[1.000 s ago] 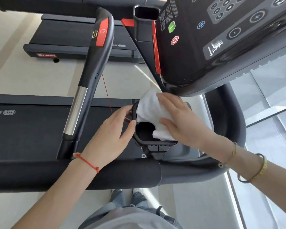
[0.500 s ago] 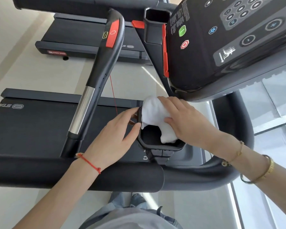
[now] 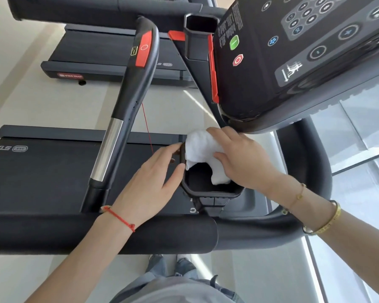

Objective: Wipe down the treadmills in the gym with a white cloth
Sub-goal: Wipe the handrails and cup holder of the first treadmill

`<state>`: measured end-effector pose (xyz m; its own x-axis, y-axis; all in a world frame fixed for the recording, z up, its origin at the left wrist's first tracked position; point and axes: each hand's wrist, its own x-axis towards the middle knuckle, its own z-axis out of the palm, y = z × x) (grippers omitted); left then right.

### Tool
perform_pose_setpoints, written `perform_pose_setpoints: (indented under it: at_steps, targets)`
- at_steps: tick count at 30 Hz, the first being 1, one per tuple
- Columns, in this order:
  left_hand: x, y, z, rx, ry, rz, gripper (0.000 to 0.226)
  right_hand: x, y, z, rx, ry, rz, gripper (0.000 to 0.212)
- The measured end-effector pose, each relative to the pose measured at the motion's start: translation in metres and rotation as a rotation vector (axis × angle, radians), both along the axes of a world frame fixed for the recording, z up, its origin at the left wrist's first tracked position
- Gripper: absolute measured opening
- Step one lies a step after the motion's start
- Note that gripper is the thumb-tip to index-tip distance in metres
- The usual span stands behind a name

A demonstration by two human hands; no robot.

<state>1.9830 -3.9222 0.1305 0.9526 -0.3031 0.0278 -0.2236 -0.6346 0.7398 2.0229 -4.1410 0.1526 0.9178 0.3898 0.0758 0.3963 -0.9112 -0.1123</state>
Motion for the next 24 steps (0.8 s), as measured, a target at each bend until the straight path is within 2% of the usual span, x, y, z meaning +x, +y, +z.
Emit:
perform_pose_setpoints:
  at_steps: [2,5,8,11,15,19,22,24]
  targets:
    - [0.000,0.000,0.001,0.033,-0.028,-0.009,0.054,-0.014,0.000,-0.003,0.084,0.014,-0.106,0.059]
    - [0.002,0.001,0.004,0.066,-0.073,-0.041,0.055,-0.040,-0.005,-0.008,0.340,0.124,-0.312,0.063]
    - [0.005,0.002,0.006,0.102,-0.092,-0.084,0.056,-0.060,-0.009,-0.009,0.477,0.260,-0.439,0.053]
    - [0.008,0.003,0.007,0.125,-0.100,-0.106,0.057,-0.048,-0.011,-0.006,0.501,0.360,-0.464,0.043]
    - [0.009,0.004,0.005,0.105,-0.094,-0.119,0.057,-0.023,-0.006,0.005,0.500,0.393,-0.453,0.045]
    - [0.008,0.004,0.000,0.062,-0.081,-0.117,0.055,-0.054,-0.009,0.003,0.535,0.385,-0.489,0.025]
    - [0.010,0.005,-0.002,0.047,-0.084,-0.119,0.055,-0.083,-0.017,0.007,0.636,0.412,-0.517,0.028]
    - [0.011,0.006,-0.002,0.040,-0.088,-0.125,0.055,-0.099,-0.019,0.015,0.684,0.361,-0.479,0.021]
